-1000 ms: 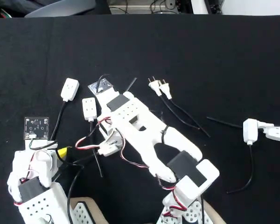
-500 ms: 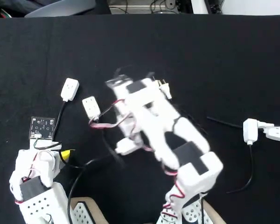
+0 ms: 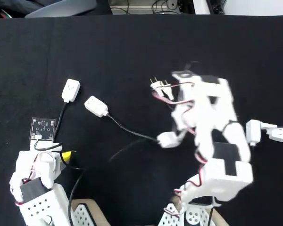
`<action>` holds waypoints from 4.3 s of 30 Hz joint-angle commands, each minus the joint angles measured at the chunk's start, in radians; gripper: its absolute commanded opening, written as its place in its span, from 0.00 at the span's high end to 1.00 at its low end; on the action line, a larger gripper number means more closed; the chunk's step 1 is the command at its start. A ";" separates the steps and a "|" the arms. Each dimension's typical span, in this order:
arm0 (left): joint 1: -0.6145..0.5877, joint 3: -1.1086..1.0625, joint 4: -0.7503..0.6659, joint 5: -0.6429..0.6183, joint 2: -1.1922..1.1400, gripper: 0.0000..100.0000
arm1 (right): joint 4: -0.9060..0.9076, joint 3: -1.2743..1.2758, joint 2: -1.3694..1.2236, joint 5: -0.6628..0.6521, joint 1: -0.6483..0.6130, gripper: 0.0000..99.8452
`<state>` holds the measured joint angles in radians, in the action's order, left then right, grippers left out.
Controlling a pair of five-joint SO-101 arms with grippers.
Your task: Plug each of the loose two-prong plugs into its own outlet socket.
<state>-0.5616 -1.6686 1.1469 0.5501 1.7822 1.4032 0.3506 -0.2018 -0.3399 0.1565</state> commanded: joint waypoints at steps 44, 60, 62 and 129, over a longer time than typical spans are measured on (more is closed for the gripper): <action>0.008 0.007 -0.014 0.012 0.005 0.63 | 0.043 -0.670 -0.051 -0.778 1.125 0.99; 0.008 0.007 -0.015 0.012 0.005 0.63 | 0.064 -0.691 -0.173 -0.690 1.092 0.73; 0.008 0.007 -0.015 0.012 0.005 0.63 | 0.124 -0.714 -0.151 -0.690 1.099 0.73; 0.010 -0.004 -0.020 0.012 0.005 0.63 | -0.367 -0.616 -0.455 -0.061 -0.341 0.84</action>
<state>-0.5616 -1.6747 1.1469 0.5501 1.7822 1.0717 -0.2355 -0.6575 -0.3982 -0.1718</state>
